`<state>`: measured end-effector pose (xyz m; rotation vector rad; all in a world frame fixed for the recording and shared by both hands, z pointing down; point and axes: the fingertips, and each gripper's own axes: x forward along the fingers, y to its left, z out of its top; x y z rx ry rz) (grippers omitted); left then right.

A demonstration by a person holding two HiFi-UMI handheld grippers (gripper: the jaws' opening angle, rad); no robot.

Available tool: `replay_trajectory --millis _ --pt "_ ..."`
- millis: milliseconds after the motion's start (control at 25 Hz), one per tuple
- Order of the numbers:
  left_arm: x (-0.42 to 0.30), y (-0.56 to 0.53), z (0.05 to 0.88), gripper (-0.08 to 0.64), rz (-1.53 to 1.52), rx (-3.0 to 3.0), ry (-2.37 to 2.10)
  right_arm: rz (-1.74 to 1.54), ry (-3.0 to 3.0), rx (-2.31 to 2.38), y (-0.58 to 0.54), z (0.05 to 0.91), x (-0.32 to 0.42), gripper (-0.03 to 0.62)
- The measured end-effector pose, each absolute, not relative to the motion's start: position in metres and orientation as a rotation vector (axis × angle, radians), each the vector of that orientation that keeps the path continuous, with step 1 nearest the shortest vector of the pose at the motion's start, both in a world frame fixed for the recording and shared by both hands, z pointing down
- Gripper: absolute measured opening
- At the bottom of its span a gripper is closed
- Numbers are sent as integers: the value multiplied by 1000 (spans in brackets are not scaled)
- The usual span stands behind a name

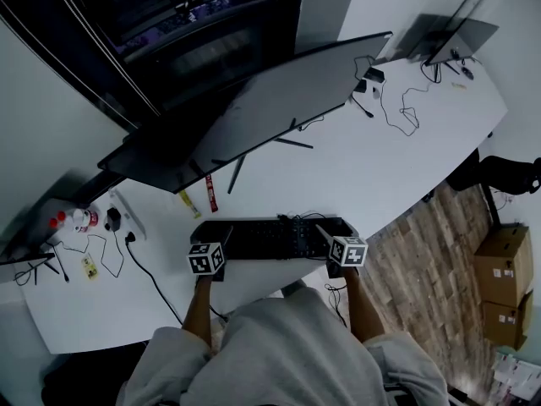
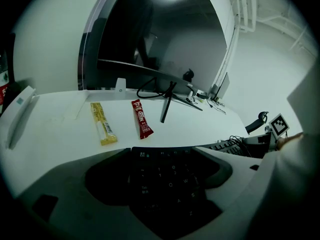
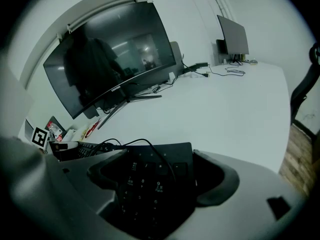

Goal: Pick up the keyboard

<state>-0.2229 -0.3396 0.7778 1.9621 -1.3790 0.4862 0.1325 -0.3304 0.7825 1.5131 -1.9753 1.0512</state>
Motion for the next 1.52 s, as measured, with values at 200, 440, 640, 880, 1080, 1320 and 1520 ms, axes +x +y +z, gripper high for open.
replay_trajectory --millis 200,440,640,880,1080,1320,1520 --pt "-221 -335 775 344 486 1947 -1385 1058 -1984 1492 -330 778 132 397" --pt "-221 -333 764 344 447 1952 -1399 1019 -1995 1506 -330 763 133 399" --pt "-225 -343 739 344 395 1994 -1437 941 -2057 1532 -344 732 128 397" --pt "-232 -358 694 344 315 2069 -1511 783 -2159 1568 -367 683 122 397" --pt "-237 -365 657 344 259 2123 -1577 709 -2239 1589 -378 651 117 397" --pt "-243 -373 614 344 194 2183 -1643 614 -2325 1609 -390 611 111 399" --pt "-247 -379 588 344 129 2214 -1671 543 -2370 1625 -399 582 109 398"
